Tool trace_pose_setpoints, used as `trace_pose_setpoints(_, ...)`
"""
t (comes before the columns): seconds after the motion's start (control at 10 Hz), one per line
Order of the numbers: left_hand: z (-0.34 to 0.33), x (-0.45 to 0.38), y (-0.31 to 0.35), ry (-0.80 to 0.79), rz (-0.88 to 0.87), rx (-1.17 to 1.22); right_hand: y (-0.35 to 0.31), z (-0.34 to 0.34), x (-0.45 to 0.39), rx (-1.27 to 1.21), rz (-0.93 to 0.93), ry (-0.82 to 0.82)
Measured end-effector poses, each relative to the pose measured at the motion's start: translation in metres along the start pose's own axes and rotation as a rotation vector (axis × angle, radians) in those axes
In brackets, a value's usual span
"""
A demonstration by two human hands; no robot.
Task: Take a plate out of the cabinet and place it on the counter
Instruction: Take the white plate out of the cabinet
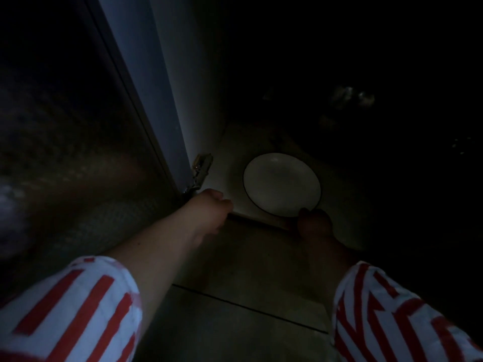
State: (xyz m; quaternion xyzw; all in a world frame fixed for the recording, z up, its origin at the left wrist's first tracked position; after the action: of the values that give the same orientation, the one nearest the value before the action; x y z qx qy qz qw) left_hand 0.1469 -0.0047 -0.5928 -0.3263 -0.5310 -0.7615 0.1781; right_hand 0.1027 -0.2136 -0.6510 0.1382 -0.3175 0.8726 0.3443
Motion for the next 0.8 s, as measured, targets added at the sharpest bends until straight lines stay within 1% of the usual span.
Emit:
trace_pose_setpoints(0.1, -0.009, 0.008, 0.009, 0.016, 0.023, 0.076, -0.001, 0.013, 0.008, -0.091, 0.222, 0.068)
trace_pose_setpoints(0.2, -0.013, 0.032, 0.021, -0.014, 0.125, 0.193, 0.001, 0.043, 0.038, -0.326, 0.168, 0.26)
trace_pose_setpoints(0.3, -0.015, 0.085, 0.041, 0.02, 0.109, 0.245, -0.015, 0.071, 0.105, -0.455, -0.208, 0.005)
trace_pose_setpoints(0.4, -0.009, 0.119, 0.054, 0.065, 0.105, 0.243, -0.024, 0.094, 0.147, -0.466, -0.213, -0.044)
trace_pose_setpoints(0.5, -0.002, 0.164, 0.065, 0.07, 0.132, 0.267, -0.026, 0.117, 0.187, -0.472, -0.295, -0.104)
trace_pose_setpoints(0.6, 0.008, 0.217, 0.08, 0.054, 0.174, 0.308, -0.036, 0.144, 0.231, -0.438, -0.334, -0.149)
trace_pose_setpoints(0.7, 0.021, 0.263, 0.087, 0.037, 0.203, 0.284, -0.043, 0.17, 0.27, -0.46, -0.401, -0.191)
trace_pose_setpoints(0.8, 0.038, 0.298, 0.092, 0.017, 0.209, 0.233, -0.056, 0.2, 0.305, -0.558, -0.467, -0.227)
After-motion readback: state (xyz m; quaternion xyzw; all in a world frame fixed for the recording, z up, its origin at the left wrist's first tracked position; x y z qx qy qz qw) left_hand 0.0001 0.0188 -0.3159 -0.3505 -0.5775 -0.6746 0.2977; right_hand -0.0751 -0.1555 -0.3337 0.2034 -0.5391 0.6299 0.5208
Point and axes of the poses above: each hand's wrist, its own x-axis away from the middle knuckle, its own z-axis out of the back of the hand, y = z × x, the point moved 3 cm from there along -x, towards the middle knuckle, and after that the axes turned 2 degrees about x, right-handed, at the moved point
